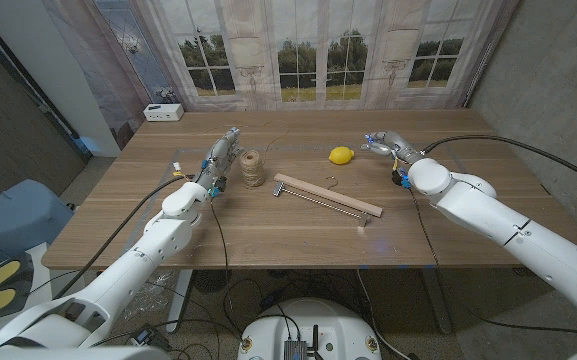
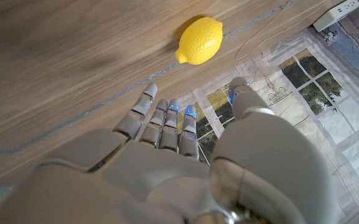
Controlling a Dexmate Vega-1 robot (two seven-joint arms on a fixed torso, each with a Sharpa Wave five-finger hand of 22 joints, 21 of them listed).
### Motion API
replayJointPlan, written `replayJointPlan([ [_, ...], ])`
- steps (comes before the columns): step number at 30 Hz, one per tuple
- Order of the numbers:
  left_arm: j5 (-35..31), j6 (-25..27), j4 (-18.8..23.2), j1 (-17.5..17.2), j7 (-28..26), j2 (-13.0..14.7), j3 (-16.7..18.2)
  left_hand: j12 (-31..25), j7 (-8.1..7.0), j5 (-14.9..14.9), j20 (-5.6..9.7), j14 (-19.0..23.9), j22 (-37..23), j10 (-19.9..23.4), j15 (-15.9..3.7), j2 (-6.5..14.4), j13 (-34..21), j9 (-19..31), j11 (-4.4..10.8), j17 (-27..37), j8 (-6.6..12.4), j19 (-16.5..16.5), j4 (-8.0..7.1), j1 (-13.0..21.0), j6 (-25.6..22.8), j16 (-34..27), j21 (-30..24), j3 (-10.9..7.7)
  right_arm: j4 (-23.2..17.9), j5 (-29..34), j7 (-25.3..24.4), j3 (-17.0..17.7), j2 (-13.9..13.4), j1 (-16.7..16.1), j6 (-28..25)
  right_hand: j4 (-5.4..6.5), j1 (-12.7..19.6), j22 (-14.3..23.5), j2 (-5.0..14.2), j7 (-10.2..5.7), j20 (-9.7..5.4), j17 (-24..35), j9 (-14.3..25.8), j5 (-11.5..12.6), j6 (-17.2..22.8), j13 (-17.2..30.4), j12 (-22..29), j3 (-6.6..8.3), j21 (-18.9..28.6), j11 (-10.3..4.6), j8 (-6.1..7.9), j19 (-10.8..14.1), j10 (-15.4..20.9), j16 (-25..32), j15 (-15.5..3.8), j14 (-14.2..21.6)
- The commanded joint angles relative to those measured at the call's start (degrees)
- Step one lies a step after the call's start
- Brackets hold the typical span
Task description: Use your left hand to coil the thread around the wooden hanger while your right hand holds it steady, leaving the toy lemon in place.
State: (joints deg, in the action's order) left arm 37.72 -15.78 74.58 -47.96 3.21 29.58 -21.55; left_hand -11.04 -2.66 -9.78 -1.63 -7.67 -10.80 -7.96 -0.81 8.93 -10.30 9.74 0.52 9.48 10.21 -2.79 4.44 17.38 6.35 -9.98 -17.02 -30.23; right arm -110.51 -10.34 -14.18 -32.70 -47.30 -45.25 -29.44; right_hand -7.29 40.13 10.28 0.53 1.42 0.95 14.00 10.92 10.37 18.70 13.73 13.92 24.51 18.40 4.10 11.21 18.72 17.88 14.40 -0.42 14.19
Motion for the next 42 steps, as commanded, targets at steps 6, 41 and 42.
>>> replayJointPlan([
  [6, 0.20, 0.25, 0.24, -0.07, 0.79, 0.30, -0.20, -0.29, 0.06, -0.27, -0.50, -0.27, -0.13, -0.23, -0.07, -0.35, -0.18, 0.21, -0.04, 0.23, 0.28, -0.27, 0.28, 0.01, -0.29, -0.19, 0.25, -0.17, -10.07, 12.16, 0.93, -5.98, -2.81, 2.90, -16.99, 1.31, -2.81, 0.35, 0.53, -0.49, 0.53, 0.64, 0.21, 0.18, -0.07, 0.37, -0.10, -1.26, -0.47, -0.16, 0.08, 0.08, 0.02, 0.20, -0.06, -0.50],
  [41, 1.44, 0.04, 1.25, -1.48, 3.46, 2.02, 0.39, -0.29, 0.00, -0.25, -0.49, -0.32, -0.15, -0.30, 0.01, -0.46, -0.18, 0.22, -0.04, 0.23, 0.24, -0.23, 0.43, -0.22, -0.44, -0.20, 0.54, -0.05, -22.43, 22.57, 7.37, -15.55, -6.17, 6.17, -31.78, 1.90, -4.23, 0.37, 1.89, -1.05, 0.52, 1.19, 0.18, 0.51, 1.02, 0.45, 0.08, -1.98, -0.57, -1.10, 0.53, 0.70, 1.07, 0.86, -0.48, 0.22],
  [42, 1.52, 0.04, 1.20, -1.47, 3.62, 2.06, 0.41, -0.30, 0.01, -0.25, -0.49, -0.35, -0.15, -0.29, 0.04, -0.47, -0.18, 0.22, -0.06, 0.23, 0.24, -0.22, 0.44, -0.23, -0.45, -0.19, 0.54, -0.04, -22.64, 22.99, 7.74, -16.06, -6.43, 6.46, -31.70, 1.86, -4.19, 0.37, 1.91, -1.04, 0.52, 1.19, 0.18, 0.52, 1.12, 0.44, 0.10, -1.98, -0.55, -1.09, 0.56, 0.77, 1.13, 0.88, -0.52, 0.27],
])
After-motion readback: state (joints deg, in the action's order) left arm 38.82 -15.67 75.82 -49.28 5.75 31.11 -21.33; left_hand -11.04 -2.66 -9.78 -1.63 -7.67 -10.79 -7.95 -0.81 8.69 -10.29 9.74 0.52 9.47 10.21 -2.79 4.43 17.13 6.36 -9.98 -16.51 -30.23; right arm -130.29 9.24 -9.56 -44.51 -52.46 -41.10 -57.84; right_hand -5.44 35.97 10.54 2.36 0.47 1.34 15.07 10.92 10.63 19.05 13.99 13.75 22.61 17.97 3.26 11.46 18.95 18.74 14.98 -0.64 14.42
